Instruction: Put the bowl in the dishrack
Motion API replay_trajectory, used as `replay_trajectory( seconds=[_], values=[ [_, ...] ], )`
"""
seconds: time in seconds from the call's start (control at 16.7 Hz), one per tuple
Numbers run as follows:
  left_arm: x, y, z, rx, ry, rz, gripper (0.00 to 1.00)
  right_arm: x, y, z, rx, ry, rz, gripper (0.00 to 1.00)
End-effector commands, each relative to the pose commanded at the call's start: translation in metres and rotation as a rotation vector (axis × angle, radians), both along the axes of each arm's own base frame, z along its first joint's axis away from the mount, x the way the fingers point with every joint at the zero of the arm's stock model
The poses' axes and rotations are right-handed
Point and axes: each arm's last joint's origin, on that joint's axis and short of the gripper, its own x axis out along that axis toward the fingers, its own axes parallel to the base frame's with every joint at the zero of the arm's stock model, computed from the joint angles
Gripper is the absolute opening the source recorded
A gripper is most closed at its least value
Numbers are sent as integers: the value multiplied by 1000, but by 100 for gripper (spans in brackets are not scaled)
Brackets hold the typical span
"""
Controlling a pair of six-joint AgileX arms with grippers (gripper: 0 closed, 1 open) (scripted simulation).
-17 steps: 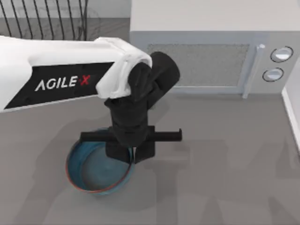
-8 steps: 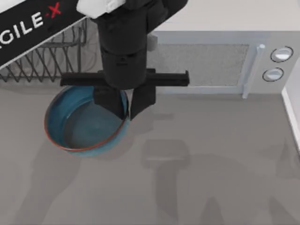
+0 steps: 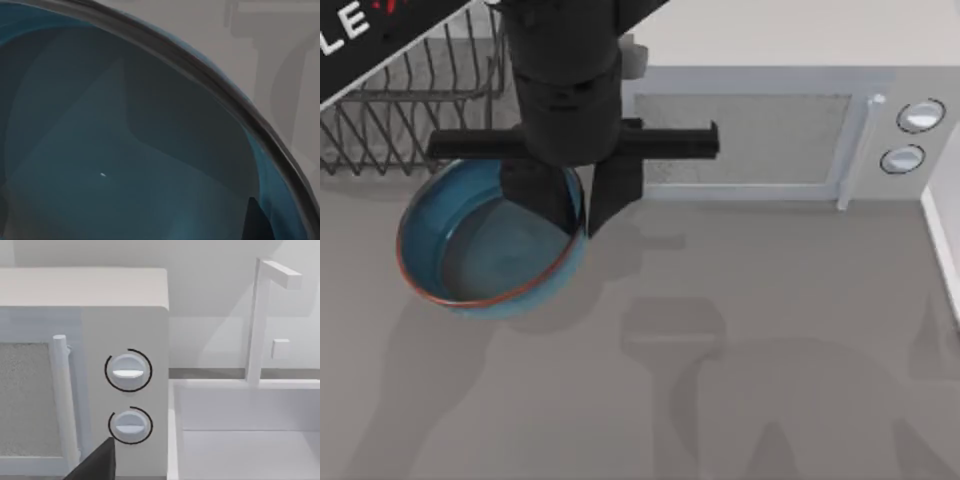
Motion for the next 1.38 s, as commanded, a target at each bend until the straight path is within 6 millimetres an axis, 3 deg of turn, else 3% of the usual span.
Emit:
replay_trajectory(
  seconds=[0.12, 0.24, 0.48, 0.66, 0.78, 0.96, 1.2, 1.38],
  values=[
    [5, 10, 8, -38, -42, 12, 0, 0, 0, 0, 0, 0, 0, 100],
    [15, 33, 23, -108, -132, 41, 0, 0, 0, 0, 0, 0, 0, 100],
    [35, 103, 55, -250, -436, 113, 0, 0, 0, 0, 0, 0, 0, 100],
    [36, 163, 71, -282, -721, 140, 0, 0, 0, 0, 0, 0, 0, 100],
    [25, 199, 78, -260, -917, 139, 0, 0, 0, 0, 0, 0, 0, 100],
    [-10, 238, 86, -184, -1200, 106, 0, 0, 0, 0, 0, 0, 0, 100],
    [-64, 258, 94, -73, -1485, 36, 0, 0, 0, 0, 0, 0, 0, 100],
    [-84, 260, 91, -32, -1565, 3, 0, 0, 0, 0, 0, 0, 0, 100]
  ],
)
